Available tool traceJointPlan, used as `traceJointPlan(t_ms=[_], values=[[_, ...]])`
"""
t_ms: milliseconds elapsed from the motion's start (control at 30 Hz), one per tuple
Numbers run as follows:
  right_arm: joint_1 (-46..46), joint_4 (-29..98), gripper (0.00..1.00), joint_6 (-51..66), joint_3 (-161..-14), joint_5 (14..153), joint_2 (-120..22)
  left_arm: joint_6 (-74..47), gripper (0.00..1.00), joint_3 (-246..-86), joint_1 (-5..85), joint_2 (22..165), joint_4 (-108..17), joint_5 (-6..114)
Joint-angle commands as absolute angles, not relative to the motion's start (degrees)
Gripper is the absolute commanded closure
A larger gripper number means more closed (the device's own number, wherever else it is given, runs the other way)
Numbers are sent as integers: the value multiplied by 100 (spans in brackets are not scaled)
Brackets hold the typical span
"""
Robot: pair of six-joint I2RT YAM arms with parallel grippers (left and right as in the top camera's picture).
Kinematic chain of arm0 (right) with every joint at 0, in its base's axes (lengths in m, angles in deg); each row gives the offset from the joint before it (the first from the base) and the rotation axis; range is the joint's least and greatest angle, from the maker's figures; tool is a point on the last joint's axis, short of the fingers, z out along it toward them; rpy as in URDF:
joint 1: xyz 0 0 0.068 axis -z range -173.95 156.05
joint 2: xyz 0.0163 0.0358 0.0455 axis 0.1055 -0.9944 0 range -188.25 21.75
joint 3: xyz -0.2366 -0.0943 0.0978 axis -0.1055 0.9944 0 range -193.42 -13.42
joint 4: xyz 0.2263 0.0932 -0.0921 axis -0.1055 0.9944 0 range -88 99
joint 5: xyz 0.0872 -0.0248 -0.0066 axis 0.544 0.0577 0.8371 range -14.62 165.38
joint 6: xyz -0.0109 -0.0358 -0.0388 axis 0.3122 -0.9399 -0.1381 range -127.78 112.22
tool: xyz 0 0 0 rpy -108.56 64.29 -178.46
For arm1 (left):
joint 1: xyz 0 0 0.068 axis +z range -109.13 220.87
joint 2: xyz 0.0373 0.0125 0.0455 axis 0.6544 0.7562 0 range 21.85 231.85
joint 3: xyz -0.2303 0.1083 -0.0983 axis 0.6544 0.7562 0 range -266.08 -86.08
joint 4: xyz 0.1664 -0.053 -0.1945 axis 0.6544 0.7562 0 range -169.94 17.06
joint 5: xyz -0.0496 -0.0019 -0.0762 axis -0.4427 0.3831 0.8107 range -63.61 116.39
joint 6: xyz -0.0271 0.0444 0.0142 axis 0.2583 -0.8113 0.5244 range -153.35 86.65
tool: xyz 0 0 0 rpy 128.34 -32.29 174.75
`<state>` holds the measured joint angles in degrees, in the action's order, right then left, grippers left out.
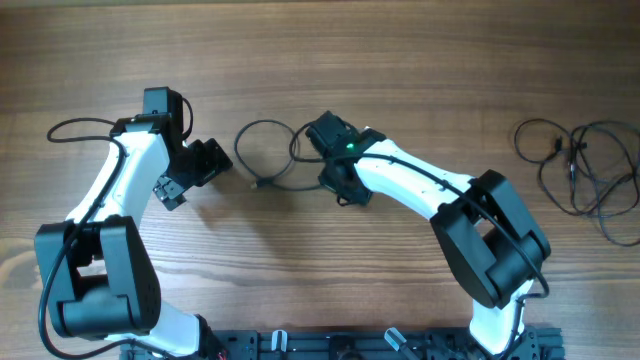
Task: Untangle cables
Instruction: 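Move the right gripper back to the center and grasp the USB cable, then carry the center black cable loop to the right pile with the right gripper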
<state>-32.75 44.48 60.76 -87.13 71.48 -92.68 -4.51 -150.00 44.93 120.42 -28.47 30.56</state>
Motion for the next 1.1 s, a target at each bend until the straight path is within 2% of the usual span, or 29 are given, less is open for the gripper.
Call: traceJointPlan(t_ms=[0,67,167,300,400,433,667,967,1067], values=[[-3035,4984,96,5748,-8681,6523,-9400,-438,0,-15005,4512,11928,-2830,3086],[-2799,5176,96,5330,-8685,6437,-9306,-438,0,-15005,4512,11928,-2841,3086],[-2460,4798,94,3848,-8783,7364,-9063,-436,0,-15005,4512,11928,-2887,3086],[-2373,3939,66,3510,-8814,8890,-8925,-436,0,-15005,4512,11928,-2933,3084],[-2541,3439,40,3523,-8814,9126,-8925,-438,0,-15005,4512,11928,-2930,3084],[-2589,3334,37,3527,-8814,9084,-8925,-438,0,-15005,4512,11928,-2930,3084],[-2965,3360,32,4119,-8792,7698,-8947,-438,0,-15005,4512,11928,-2928,3084],[-2978,3331,32,4963,-8792,7803,-9317,-438,0,-15005,4512,11928,-2900,3084],[-2978,3246,37,4970,-8792,7921,-9489,-438,0,-15005,4512,11928,-2882,3086]])
